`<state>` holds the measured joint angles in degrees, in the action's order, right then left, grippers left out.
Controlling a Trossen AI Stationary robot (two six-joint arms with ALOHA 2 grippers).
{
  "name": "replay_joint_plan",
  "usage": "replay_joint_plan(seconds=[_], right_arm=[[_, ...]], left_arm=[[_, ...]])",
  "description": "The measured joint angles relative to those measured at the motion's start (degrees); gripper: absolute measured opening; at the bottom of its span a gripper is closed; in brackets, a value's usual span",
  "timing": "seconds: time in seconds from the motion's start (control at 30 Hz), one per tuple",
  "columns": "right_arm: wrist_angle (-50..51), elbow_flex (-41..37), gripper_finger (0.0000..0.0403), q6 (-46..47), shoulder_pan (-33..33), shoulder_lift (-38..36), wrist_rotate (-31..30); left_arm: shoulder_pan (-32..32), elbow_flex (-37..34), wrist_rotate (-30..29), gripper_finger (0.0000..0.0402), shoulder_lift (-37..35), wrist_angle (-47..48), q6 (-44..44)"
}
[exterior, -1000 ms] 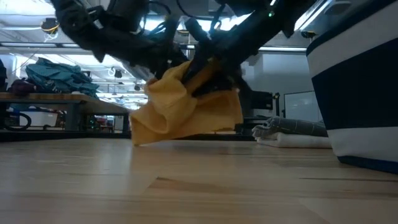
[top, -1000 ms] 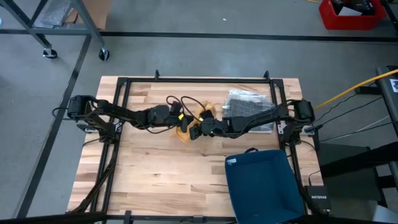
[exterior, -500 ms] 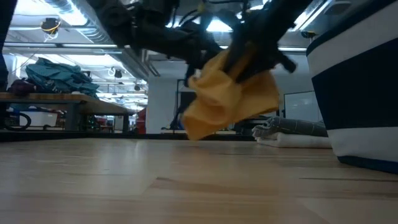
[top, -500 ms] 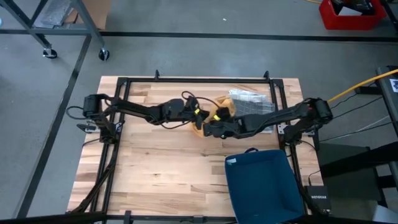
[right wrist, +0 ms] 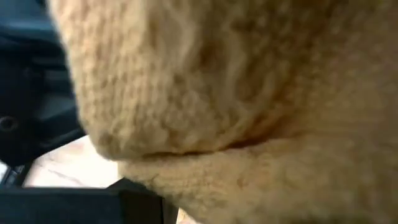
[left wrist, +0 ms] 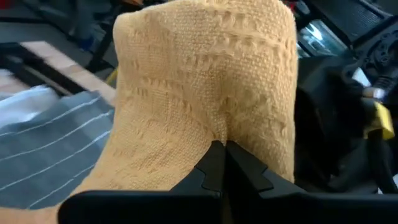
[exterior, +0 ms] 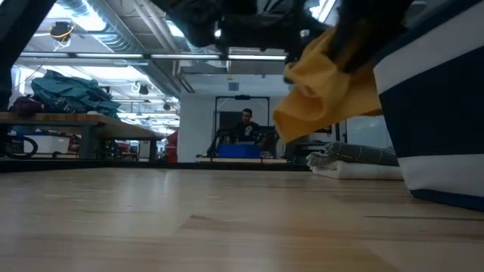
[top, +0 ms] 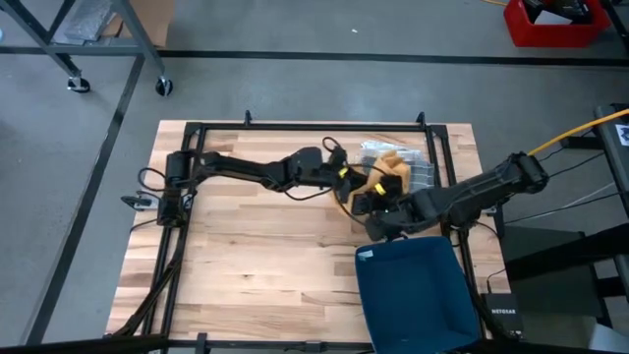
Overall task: Fold towel
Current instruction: Stack the yellow towel on top of the gray towel
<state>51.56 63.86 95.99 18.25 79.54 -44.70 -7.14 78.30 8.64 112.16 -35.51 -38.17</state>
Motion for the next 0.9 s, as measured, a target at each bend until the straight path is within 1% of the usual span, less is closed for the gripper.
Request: replay_joint_plan(seconds=[0.1, 0.17, 0.3, 0.43, 0.53, 0.63, 0.8, 0.9], right_arm=[[4.66, 0.0, 0.0165, 7.73, 3.08, -0.45, -1.97], [8.16, 0.0, 0.0165, 12.64, 4.85, -0.43, -2.25], [15.22, 0.0, 0.0165, 20.21, 7.51, -0.41, -1.62], [22.63, -0.04, 0.0157, 24.97, 8.07, -0.37, 0.36], [26.75, -0.76, 0.0132, 26.37, 7.99, -0.37, 1.24], [27.36, -3.44, 0.0096, 29.63, 7.99, -0.37, -0.82], [22.75, -9.36, 0.0037, 32.62, 7.85, -0.32, -3.33], [17.93, -13.04, 0.0013, 32.75, 6.48, -0.34, -3.41]], left_arm=[[0.54, 5.25, 1.11, 0.0003, 2.42, 3.06, 1.14], [0.89, 8.27, 1.59, 0.0003, 4.17, 4.26, 2.13], [1.25, 12.58, 1.89, 0.0003, 8.01, 5.0, 2.29], [1.12, 16.1, 1.9, 0.0003, 11.74, 4.92, 0.86], [0.32, 18.61, 1.93, 0.0003, 14.2, 4.96, 0.69], [-0.38, 20.27, 1.89, 0.0003, 15.75, 4.78, 1.22], [-1.3, 21.66, 1.66, 0.0003, 17.93, 5.09, 4.17], [-2.06, 21.83, 0.86, 0.0003, 19.01, 5.22, 5.38]])
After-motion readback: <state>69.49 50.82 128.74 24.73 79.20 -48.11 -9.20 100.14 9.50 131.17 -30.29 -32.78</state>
